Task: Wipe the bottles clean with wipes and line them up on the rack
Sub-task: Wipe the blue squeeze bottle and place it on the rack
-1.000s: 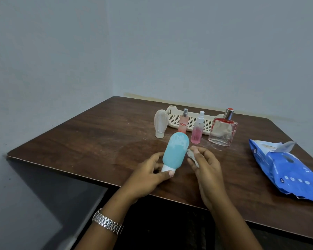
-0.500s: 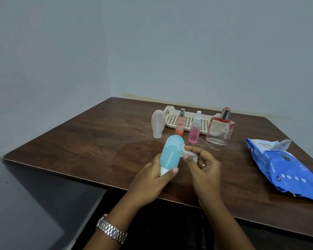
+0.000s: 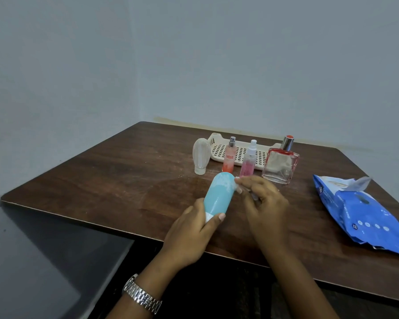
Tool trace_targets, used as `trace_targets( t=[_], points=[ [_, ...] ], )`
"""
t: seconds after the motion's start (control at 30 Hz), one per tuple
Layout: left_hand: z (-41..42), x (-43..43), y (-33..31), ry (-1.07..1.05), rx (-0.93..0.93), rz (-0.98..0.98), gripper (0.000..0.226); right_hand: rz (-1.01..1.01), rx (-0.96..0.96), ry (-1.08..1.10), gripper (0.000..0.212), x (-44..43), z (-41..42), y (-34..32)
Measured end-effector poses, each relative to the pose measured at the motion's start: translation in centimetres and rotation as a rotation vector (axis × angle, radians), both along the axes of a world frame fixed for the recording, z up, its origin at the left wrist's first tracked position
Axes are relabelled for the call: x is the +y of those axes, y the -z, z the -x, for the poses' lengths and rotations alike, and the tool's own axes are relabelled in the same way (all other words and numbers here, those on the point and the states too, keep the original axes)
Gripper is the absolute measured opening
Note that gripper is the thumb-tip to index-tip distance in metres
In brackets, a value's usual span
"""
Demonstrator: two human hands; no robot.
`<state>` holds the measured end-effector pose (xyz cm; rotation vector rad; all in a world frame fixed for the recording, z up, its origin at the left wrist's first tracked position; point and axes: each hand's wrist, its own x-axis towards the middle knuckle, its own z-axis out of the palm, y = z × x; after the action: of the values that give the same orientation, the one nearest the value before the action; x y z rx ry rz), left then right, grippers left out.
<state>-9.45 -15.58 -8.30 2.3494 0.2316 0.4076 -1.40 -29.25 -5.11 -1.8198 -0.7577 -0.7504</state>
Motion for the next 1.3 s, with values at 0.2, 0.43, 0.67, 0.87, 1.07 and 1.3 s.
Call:
trace_targets(
  t=[0.2, 0.43, 0.67, 0.87, 1.07, 1.3],
  points=[
    [0.1, 0.0, 0.1, -0.007, -0.030, 0.004, 0.045, 0.250, -0.175, 0.022, 0.033, -0.8, 1.4, 2.0],
    [0.0, 0.1, 0.1, 0.005, -0.030, -0.030, 0.044, 0.189, -0.171, 0.095, 0.034, 0.0, -1.0, 0.0],
    [0.0, 0.1, 0.1, 0.037, -0.056, -0.042, 0.043, 0.301, -0.284, 0.010, 0.033, -0.7, 0.9, 1.4],
    [-0.7, 1.0, -0.8, 0.177, -0.012, -0.051, 0.047, 0.267, -0.142, 0.121, 0.026, -1.7, -0.8, 0.5],
    [-0.8, 1.6, -0.5, 0.218, -0.014, -0.111, 0.047, 0.297, -0.181, 0.069, 0.024, -1.3, 0.9, 1.3],
    [-0.3, 1.1, -0.5, 0.216, -0.082, -0.145, 0.049, 0.268, -0.096, 0.151, 0.020, -1.7, -0.6, -0.3]
  ],
)
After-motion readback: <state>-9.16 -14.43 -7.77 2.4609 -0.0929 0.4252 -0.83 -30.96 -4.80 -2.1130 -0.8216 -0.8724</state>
